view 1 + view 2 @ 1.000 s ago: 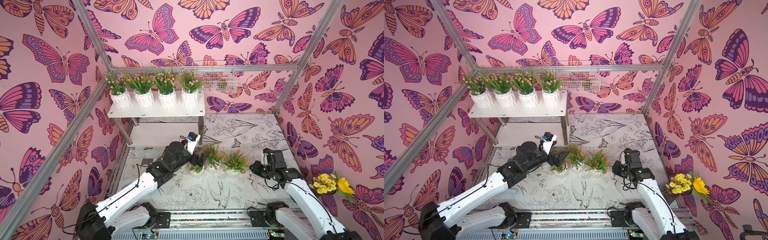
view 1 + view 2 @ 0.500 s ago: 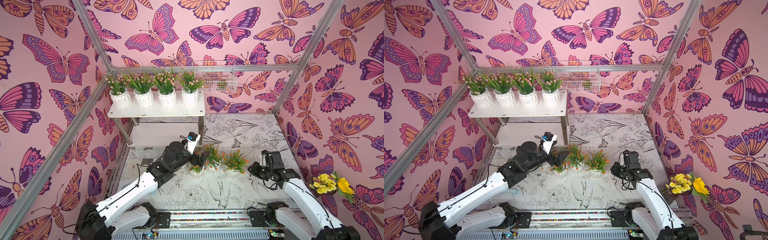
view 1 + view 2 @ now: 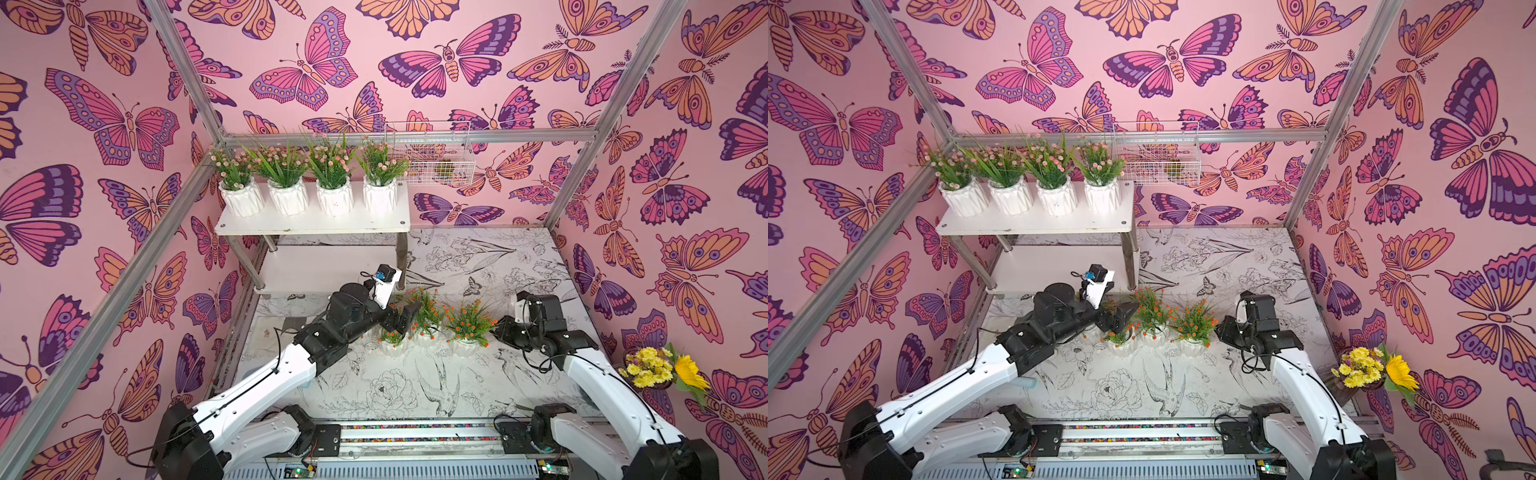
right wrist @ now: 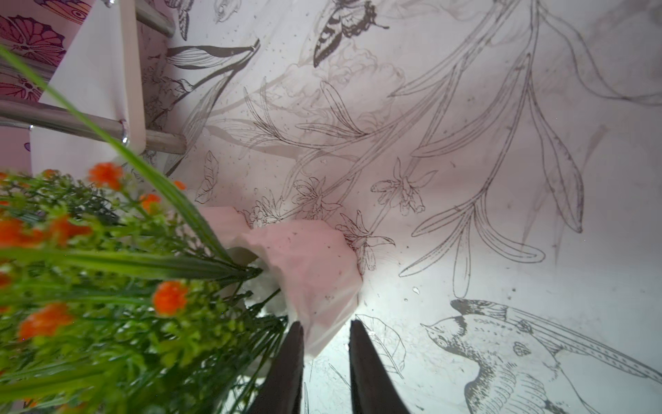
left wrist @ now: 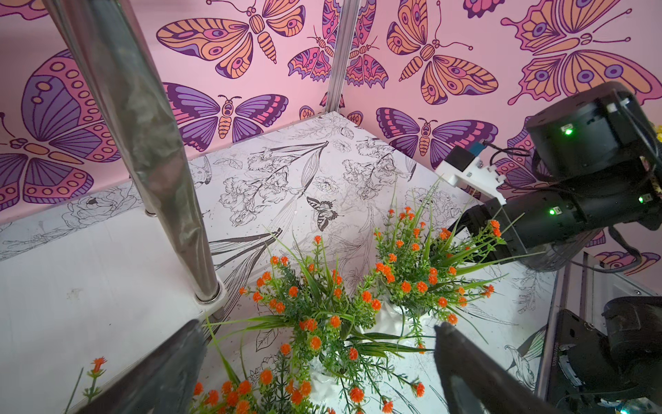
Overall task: Place the baby's breath potted plants on the rack by color
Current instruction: Pick up the baby's breath potted plant from the center of the board.
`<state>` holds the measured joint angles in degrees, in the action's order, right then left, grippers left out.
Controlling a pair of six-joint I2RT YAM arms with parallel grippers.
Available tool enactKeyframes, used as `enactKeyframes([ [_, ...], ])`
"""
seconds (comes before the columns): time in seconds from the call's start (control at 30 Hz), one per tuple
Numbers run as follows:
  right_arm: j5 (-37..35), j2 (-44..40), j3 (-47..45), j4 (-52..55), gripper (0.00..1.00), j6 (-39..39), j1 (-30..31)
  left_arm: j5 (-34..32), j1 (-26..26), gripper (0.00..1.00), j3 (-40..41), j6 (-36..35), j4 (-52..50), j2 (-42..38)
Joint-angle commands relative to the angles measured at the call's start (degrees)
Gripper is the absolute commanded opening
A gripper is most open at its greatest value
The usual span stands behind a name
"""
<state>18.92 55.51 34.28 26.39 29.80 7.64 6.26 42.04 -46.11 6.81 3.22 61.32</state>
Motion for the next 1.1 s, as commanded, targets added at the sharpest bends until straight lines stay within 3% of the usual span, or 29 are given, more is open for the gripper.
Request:
enactKeyframes([
  [0.0, -0.7, 0.4, 2.4, 1.8, 0.25, -2.1, 1.4, 0.1, 0.3, 1.0, 0.9, 0.8, 1.1, 0.2],
  [1.07, -8.9, 8.5, 4.8, 0.9, 0.22, -3.0, 10.2, 0.5, 0.3, 1.0, 1.3, 1.1, 1.0, -0.1],
])
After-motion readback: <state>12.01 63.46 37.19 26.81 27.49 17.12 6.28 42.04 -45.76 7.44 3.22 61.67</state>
